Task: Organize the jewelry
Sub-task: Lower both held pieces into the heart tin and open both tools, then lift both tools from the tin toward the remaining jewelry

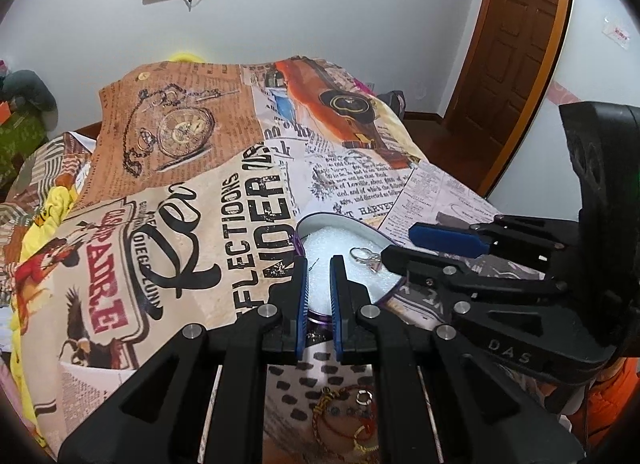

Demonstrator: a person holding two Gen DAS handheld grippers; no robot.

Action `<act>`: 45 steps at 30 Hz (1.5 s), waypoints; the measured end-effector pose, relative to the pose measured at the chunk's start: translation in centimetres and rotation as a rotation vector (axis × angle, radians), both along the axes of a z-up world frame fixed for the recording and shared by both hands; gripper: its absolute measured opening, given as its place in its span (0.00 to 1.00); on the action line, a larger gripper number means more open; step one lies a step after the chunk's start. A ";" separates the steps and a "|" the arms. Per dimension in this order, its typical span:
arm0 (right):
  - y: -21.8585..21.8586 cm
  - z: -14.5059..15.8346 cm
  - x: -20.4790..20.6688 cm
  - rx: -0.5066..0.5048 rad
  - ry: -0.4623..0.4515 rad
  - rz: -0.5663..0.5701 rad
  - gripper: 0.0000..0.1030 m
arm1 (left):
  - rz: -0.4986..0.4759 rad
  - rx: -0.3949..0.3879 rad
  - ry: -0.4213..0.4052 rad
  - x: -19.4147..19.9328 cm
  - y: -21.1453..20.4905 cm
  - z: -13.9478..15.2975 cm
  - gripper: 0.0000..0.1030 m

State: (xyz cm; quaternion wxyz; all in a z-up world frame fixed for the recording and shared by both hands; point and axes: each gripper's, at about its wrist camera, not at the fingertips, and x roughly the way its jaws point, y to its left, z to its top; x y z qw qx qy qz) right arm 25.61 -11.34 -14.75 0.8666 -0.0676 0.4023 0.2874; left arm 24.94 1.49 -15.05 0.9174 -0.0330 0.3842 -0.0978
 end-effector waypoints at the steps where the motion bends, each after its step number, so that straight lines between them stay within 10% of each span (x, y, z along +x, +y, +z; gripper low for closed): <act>1: 0.0 0.3 -0.2 0.000 -0.005 -0.002 0.26 | 0.002 0.003 -0.005 -0.3 0.0 0.3 0.09; 25: -2.1 4.8 -7.4 -0.001 -0.123 -0.046 0.44 | 0.062 0.066 -0.038 -7.9 1.0 3.2 0.38; 41: -3.0 0.0 -9.2 -0.061 -0.002 -0.044 0.44 | 0.042 0.068 0.134 -8.9 1.5 -3.1 0.38; 45: -2.8 -1.2 -9.6 -0.075 0.028 -0.023 0.44 | 0.017 0.077 0.135 -8.9 0.9 -3.7 0.20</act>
